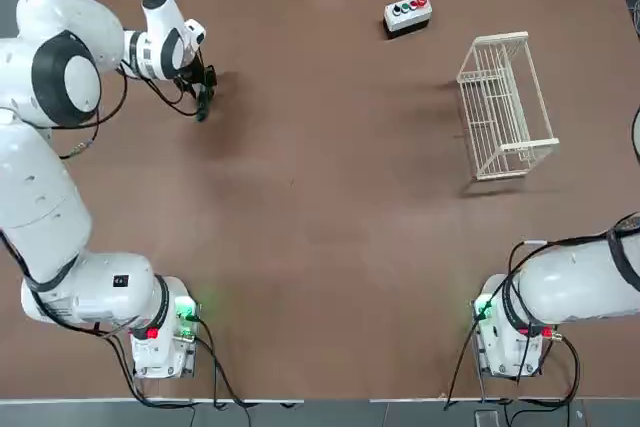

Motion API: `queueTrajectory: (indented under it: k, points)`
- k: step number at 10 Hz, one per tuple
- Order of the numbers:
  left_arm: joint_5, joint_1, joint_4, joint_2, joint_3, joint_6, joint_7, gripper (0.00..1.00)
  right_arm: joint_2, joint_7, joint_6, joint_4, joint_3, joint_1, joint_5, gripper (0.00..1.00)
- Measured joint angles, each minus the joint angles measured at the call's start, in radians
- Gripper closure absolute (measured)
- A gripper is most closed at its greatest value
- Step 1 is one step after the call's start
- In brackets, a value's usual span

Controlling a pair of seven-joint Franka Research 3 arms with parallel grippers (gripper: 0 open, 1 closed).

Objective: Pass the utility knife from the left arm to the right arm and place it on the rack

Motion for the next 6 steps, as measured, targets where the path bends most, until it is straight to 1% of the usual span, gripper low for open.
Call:
queueTrajectory:
  k: [4,6]
  points:
    - [0.012,0.000,0.032,0.021,0.002,0.000,0.001,0.37,-0.009,0.000,-0.002,0.018,-0.002,0.000,0.000,0.00]
    - [0.057,0.004,0.038,0.024,0.003,0.000,0.000,0.40,-0.009,0.000,-0.002,0.027,-0.002,0.000,0.000,0.00]
